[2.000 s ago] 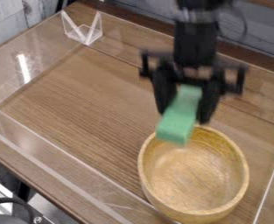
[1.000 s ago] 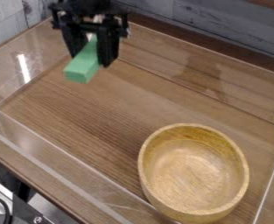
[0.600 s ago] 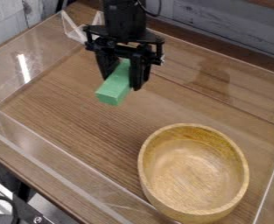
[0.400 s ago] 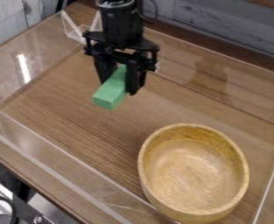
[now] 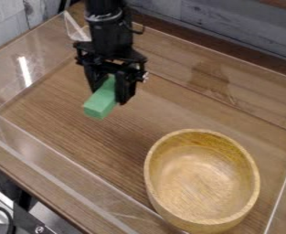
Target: Remove the green block from inside the brown bowl and put it on the table
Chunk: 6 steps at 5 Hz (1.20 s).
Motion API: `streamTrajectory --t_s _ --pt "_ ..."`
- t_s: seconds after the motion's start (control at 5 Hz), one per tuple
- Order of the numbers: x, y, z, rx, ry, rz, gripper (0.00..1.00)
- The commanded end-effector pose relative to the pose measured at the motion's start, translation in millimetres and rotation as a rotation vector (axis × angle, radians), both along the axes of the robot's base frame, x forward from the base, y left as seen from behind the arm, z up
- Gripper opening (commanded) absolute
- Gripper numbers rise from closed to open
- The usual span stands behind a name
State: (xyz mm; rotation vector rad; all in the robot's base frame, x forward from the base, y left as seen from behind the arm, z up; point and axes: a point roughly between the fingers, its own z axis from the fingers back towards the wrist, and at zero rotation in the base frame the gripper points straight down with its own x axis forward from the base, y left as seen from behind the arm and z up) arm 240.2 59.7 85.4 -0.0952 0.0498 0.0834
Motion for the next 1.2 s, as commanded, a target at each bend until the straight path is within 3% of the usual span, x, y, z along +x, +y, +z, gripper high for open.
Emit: streamTrajectory --t_s 0.0,0.6,0.8,1.0 --pt "3.1 7 -2.2 0.011 -0.039 -0.005 0.0" --pt "3.1 14 -29.4 -0.006 -0.029 -0.019 0.0" --pt "3.4 14 -31.0 -0.014 -0.024 -0.02 1.0" --pt "5.5 11 -30.0 -0.02 -0.019 -0.022 1.0"
